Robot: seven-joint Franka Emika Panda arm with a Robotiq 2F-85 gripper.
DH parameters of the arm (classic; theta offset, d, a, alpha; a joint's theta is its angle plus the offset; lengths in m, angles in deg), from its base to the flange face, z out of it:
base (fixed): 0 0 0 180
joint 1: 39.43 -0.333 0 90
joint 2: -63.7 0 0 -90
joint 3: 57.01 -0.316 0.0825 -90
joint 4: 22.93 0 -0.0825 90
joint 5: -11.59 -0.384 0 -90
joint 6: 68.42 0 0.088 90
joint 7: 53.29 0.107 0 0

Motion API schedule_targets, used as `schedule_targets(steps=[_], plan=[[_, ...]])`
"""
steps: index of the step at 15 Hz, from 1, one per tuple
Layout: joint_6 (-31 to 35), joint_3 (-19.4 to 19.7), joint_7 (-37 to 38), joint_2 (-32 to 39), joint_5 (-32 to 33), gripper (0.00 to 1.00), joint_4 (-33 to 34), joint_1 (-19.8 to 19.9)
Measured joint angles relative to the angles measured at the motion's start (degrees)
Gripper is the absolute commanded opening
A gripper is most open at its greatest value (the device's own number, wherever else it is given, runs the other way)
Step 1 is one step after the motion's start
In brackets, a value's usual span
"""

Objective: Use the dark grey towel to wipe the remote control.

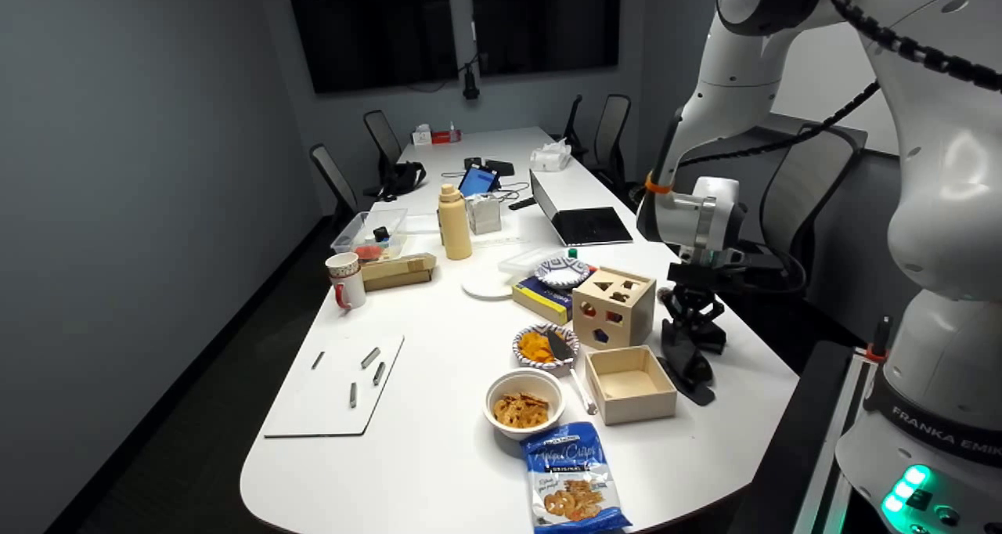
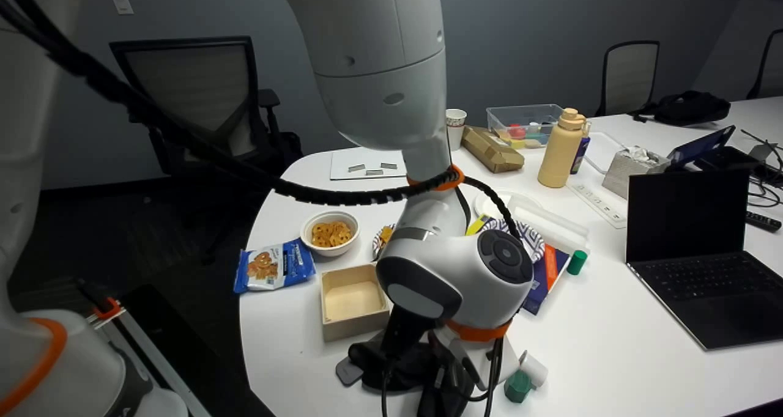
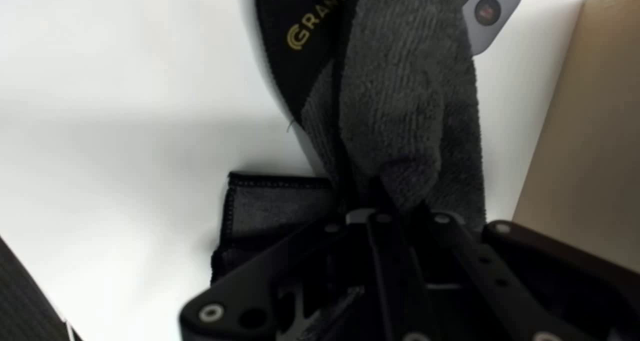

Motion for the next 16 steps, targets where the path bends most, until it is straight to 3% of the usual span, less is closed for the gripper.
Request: schedule_targets(steps=[7, 16], plan=[[0.18, 5.84, 5.25, -13.96, 12.65, 0.02, -8.68, -6.46], [-3.27, 3.05, 12.34, -28.05, 28.23, 0.02, -20.08, -15.85]])
